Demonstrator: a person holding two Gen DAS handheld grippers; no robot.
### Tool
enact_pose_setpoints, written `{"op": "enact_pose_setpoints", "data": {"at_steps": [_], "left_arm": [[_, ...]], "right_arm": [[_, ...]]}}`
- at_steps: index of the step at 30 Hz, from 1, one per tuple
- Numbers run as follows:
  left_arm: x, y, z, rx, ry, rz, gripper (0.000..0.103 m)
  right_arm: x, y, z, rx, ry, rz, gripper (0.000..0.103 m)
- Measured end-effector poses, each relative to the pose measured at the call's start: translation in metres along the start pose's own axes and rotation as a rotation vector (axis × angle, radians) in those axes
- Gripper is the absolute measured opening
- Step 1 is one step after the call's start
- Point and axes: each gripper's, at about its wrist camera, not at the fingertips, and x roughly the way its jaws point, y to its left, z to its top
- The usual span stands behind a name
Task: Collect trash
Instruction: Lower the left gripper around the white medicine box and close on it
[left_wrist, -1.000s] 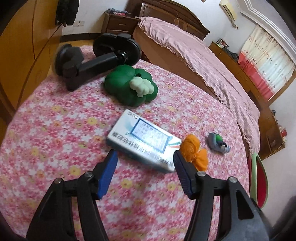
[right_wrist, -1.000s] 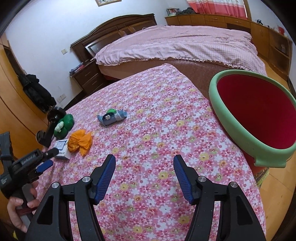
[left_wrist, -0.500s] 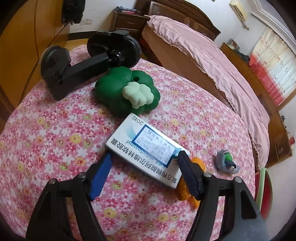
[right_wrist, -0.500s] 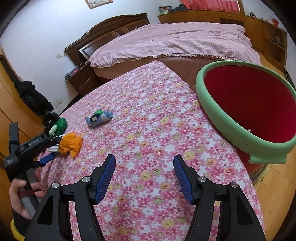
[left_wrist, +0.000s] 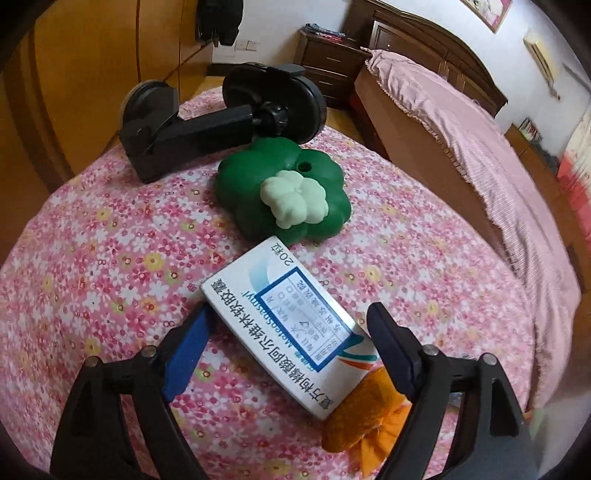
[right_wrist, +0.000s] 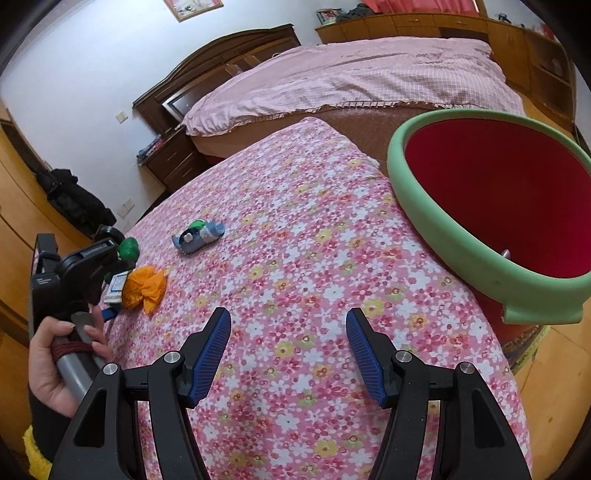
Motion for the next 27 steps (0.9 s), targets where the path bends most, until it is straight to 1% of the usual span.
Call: {"op": "enact_pose_setpoints", "data": {"at_steps": [1, 3, 5, 7, 9, 10, 12, 15, 20, 23, 25, 27], "left_arm": [[0.002, -0.005, -0.002, 0.013, -0.005, 0.003, 0.084], [0.001, -0.004, -0.006, 0.025, -0.021, -0.015, 0.084], [0.0, -0.001, -0.009, 0.045, -0.026, -0.033, 0.081], [-0.003, 0.004, -0.012, 0.07, -0.023, -0.058, 0.077], [-0.007, 0.01, -0.017, 0.094, -0.021, -0.106, 0.074], [-0.009, 0.014, -0.02, 0.119, -0.021, -0.13, 0.07], [-0.012, 0.019, -0.024, 0.162, -0.026, -0.151, 0.064], [-0.016, 0.029, -0.023, 0.185, -0.014, -0.198, 0.063], [-0.026, 0.042, -0.022, 0.227, 0.019, -0.247, 0.062], [-0.032, 0.05, -0.024, 0.235, 0.041, -0.281, 0.062], [-0.04, 0.055, -0.028, 0.258, 0.04, -0.288, 0.062], [-0.048, 0.058, -0.031, 0.315, 0.017, -0.284, 0.062]], "right_arm": [[0.0, -0.003, 0.0, 0.008, 0.0, 0.003, 0.066], [-0.002, -0.007, 0.0, 0.019, 0.001, 0.008, 0.066], [-0.003, -0.01, -0.001, 0.025, -0.002, 0.01, 0.066], [-0.006, -0.013, -0.001, 0.03, -0.005, 0.009, 0.066], [-0.006, -0.014, -0.001, 0.034, -0.007, 0.01, 0.066], [-0.006, -0.015, -0.001, 0.036, -0.007, 0.01, 0.066], [-0.006, -0.014, -0.001, 0.036, -0.009, 0.011, 0.066], [-0.006, -0.01, -0.001, 0.033, -0.005, 0.014, 0.066], [-0.008, 0.002, -0.003, 0.01, -0.003, 0.015, 0.066], [-0.009, 0.01, -0.004, -0.008, -0.004, 0.013, 0.066], [-0.009, 0.016, -0.004, -0.02, -0.001, 0.011, 0.066], [-0.007, 0.023, -0.005, -0.032, 0.003, 0.012, 0.066]]}}
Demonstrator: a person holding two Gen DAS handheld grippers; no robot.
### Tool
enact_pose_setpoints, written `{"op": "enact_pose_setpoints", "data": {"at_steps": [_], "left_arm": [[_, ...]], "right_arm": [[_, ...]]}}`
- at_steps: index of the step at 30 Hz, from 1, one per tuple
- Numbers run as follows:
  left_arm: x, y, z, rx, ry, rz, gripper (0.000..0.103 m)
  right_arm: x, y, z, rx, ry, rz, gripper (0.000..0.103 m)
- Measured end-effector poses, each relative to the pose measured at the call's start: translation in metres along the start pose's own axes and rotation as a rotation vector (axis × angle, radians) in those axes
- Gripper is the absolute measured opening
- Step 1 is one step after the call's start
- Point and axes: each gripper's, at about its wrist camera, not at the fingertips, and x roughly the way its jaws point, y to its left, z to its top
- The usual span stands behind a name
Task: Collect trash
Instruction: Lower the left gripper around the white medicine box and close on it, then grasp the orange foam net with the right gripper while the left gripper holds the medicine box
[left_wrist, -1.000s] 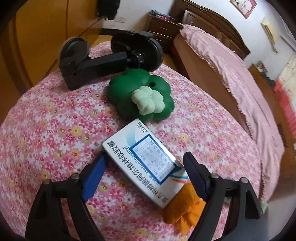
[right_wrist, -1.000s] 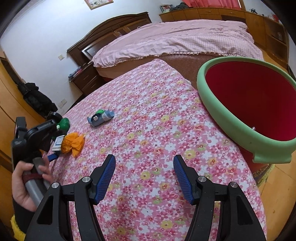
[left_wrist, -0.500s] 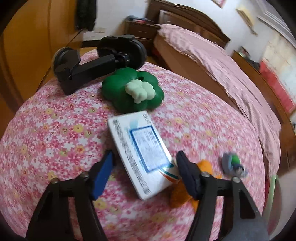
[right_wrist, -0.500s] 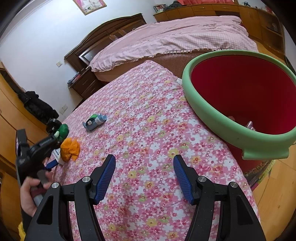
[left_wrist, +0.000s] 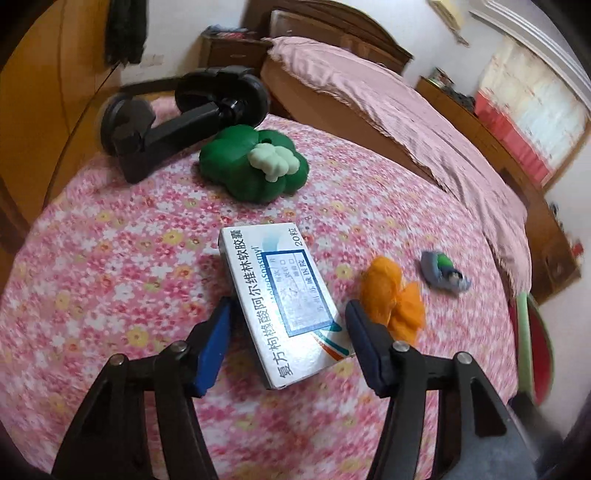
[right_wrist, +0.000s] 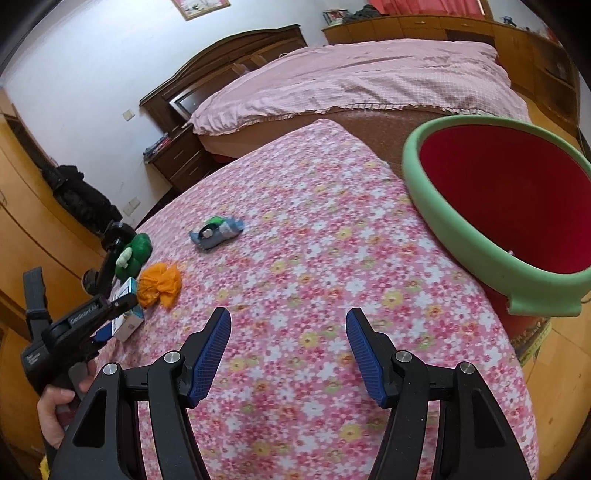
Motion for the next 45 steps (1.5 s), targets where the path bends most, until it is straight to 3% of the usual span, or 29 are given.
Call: {"op": "enact_pose_setpoints", "data": {"at_steps": [5, 11, 22, 31, 41, 45], "left_arm": [[-0.017, 0.007, -0.005, 0.077, -0.057, 0.022, 0.062], [-0.025, 0.025, -0.001, 0.081, -0.073, 0.001, 0.062], [-0.026, 0.054, 0.003, 0.078, -0.129, 0.042, 0.062], [-0.018, 0.073, 0.004, 0.022, -0.123, -0.022, 0.062], [-0.017, 0.08, 0.002, -0.009, -0.111, -0.113, 0.062], [-0.019, 0.076, 0.0, 0.004, -0.104, -0.149, 0.062]], "right_arm": [[0.007, 0.021, 0.0, -0.051, 0.014, 0.002, 0.066], [0.019, 0.049, 0.001, -0.109, 0.033, 0.011, 0.066], [0.054, 0.109, 0.005, -0.191, 0.059, 0.043, 0.066], [0.1, 0.158, 0.004, -0.262, 0.083, 0.048, 0.066], [0.126, 0.168, 0.006, -0.26, 0.045, -0.007, 0.066], [0.127, 0.163, 0.006, -0.234, 0.043, -0.029, 0.047]]}}
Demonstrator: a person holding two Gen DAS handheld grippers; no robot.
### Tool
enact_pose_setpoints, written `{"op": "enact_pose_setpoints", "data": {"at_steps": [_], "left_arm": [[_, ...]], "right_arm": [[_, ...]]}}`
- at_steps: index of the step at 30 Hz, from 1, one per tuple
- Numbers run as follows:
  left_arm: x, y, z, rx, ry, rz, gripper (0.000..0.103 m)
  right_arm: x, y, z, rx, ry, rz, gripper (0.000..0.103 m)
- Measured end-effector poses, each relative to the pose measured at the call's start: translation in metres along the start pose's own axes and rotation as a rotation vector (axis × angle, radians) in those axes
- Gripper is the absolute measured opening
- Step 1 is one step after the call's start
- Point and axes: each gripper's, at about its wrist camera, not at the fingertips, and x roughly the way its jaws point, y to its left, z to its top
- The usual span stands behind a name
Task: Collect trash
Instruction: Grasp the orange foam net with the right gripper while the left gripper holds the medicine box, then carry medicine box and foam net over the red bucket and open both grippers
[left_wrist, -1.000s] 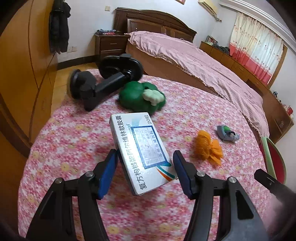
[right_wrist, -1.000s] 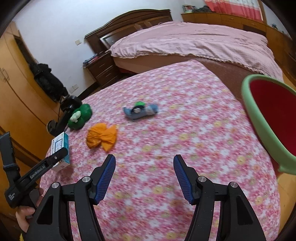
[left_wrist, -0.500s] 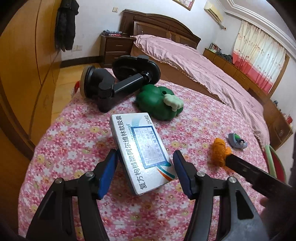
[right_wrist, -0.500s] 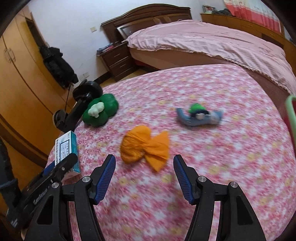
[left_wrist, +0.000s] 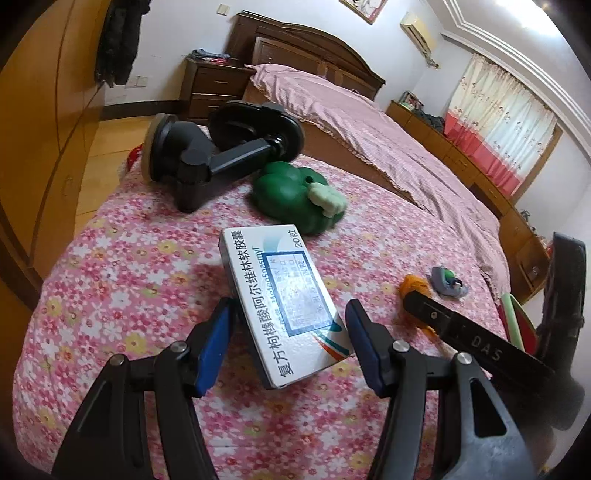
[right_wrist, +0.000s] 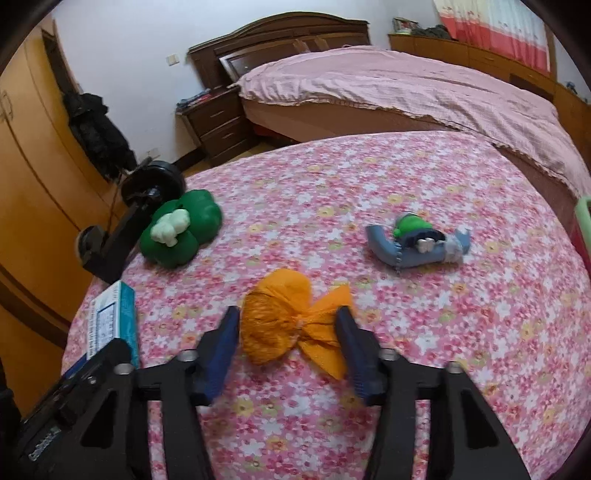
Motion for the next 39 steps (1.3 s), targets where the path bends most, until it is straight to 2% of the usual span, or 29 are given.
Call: {"op": "enact_pose_setpoints", "data": {"at_steps": [7, 13, 20, 30, 39], "left_arm": [[0.001, -0.009, -0.005, 0.025, 0.017, -0.038, 0.062], [-0.001, -0.012, -0.006, 0.029, -0.001, -0.029, 0.062], [-0.009, -0.028, -0.008, 0.081, -0.024, -0.027, 0.062], [-0.043, -0.069, -0.01, 0.164, -0.05, -0.093, 0.062], [-0.059, -0.119, -0.011, 0.236, -0.044, -0.176, 0.062]], "right_arm": [[-0.01, -0.005, -0.003, 0.023, -0.01, 0.048, 0.017], [-0.041, 0.0, -0.01, -0.031, -0.065, 0.055, 0.015], [-0.088, -0.022, -0.021, 0.03, -0.125, 0.061, 0.015], [-0.16, -0.074, -0.037, 0.147, -0.24, 0.021, 0.015], [-0.2, -0.119, -0.045, 0.226, -0.324, 0.003, 0.015]]}}
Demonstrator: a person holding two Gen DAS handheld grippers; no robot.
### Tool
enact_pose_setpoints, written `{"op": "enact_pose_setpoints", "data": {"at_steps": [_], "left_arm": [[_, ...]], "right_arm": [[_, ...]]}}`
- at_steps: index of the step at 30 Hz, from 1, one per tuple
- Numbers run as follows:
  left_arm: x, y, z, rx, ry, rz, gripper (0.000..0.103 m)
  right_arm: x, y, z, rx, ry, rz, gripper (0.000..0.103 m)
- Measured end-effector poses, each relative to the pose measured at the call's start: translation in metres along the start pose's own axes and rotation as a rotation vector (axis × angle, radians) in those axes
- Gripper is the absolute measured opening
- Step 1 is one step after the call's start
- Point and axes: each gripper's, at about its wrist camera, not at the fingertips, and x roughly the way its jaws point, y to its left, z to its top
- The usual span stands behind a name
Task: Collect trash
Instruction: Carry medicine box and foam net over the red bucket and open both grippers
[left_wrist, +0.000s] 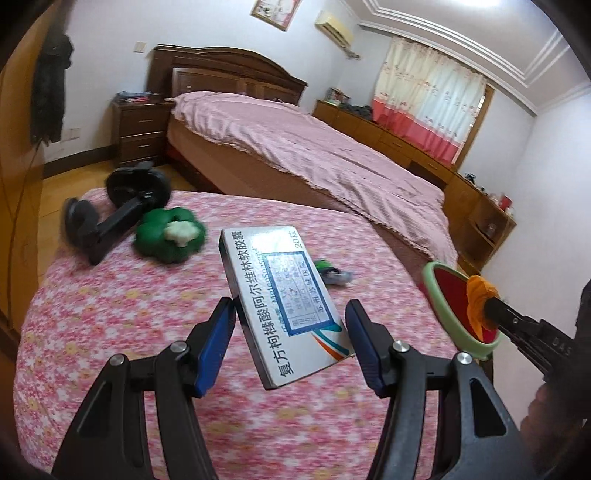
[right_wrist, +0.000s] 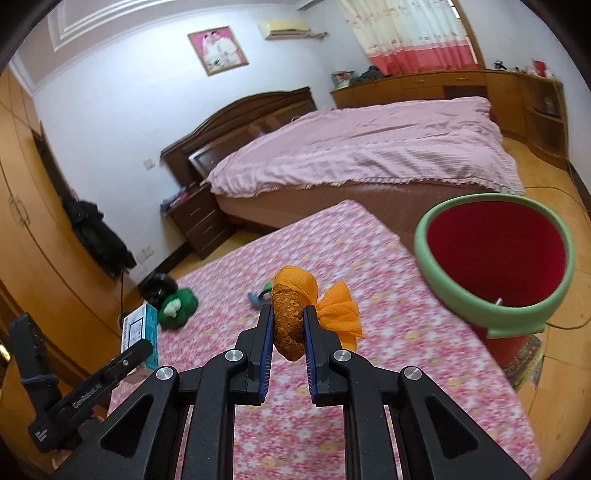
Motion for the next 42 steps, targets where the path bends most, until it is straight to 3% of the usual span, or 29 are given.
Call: {"op": "enact_pose_setpoints", "data": {"at_steps": [7, 12, 19, 31, 42], "left_arm": [[0.019, -0.045, 0.004, 0.07, 0.044, -0.043, 0.062], [0.048, -0.079, 0.006, 0.127, 0.118, -0.095, 0.062], [0.088, -0.128, 0.013, 0.195, 0.186, -0.165, 0.062], [0.126, -0.202, 0.002, 0.305, 0.234, -0.212, 0.062], [0.153, -0.24, -0.009, 0.354, 0.271, -0.237, 0.062]], "right_arm": [[-0.013, -0.039, 0.01, 0.048, -0.054, -0.069, 0.015], [-0.02, -0.072, 0.018, 0.088, -0.082, -0.114, 0.015], [-0.019, -0.119, 0.026, 0.148, -0.063, -0.175, 0.016], [-0.011, -0.178, 0.035, 0.23, -0.045, -0.213, 0.018], [-0.014, -0.212, 0.039, 0.283, -0.048, -0.223, 0.022]]}}
